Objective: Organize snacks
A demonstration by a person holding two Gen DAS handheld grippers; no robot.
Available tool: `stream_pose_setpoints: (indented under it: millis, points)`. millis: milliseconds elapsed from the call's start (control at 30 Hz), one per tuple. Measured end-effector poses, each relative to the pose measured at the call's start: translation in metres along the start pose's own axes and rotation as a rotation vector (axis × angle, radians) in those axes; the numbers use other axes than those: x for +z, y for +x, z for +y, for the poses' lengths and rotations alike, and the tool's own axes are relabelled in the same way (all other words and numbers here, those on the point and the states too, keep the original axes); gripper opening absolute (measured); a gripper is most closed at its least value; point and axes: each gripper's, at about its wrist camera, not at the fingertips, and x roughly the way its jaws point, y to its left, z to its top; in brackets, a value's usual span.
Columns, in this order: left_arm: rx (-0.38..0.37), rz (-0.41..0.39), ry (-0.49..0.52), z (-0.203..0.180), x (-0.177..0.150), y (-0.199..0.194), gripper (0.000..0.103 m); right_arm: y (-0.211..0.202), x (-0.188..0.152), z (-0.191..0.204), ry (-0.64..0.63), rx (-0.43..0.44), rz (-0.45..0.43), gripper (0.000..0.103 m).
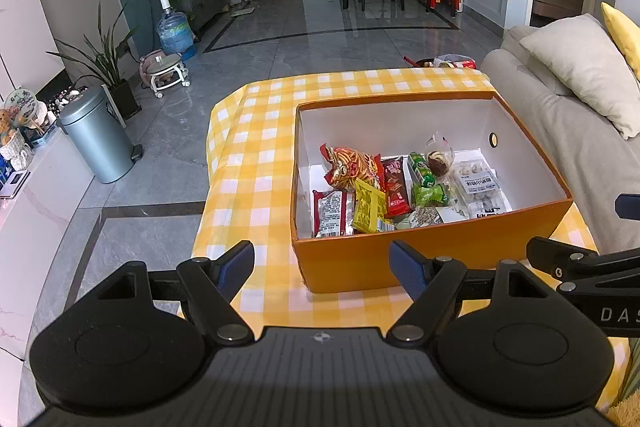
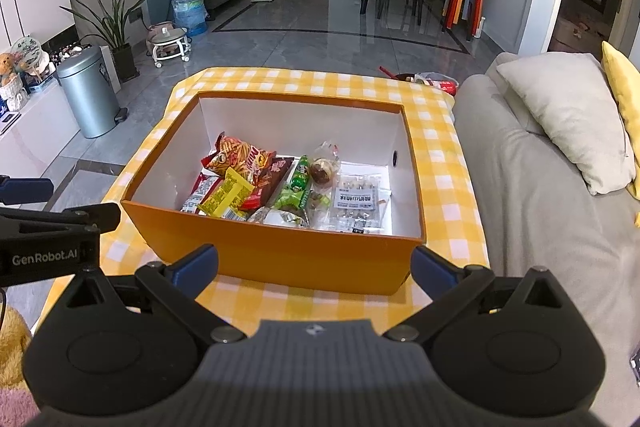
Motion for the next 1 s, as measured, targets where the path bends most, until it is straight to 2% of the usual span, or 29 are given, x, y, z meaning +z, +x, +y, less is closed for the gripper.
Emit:
stream_pose_setpoints:
  millis: [1000]
  points:
    - [0.000,0.002,-0.004,0.0005,-0.0009,-0.0005,0.090,0.0027,-0.0026,0.0007,0.004,0.004,0.003,0.099]
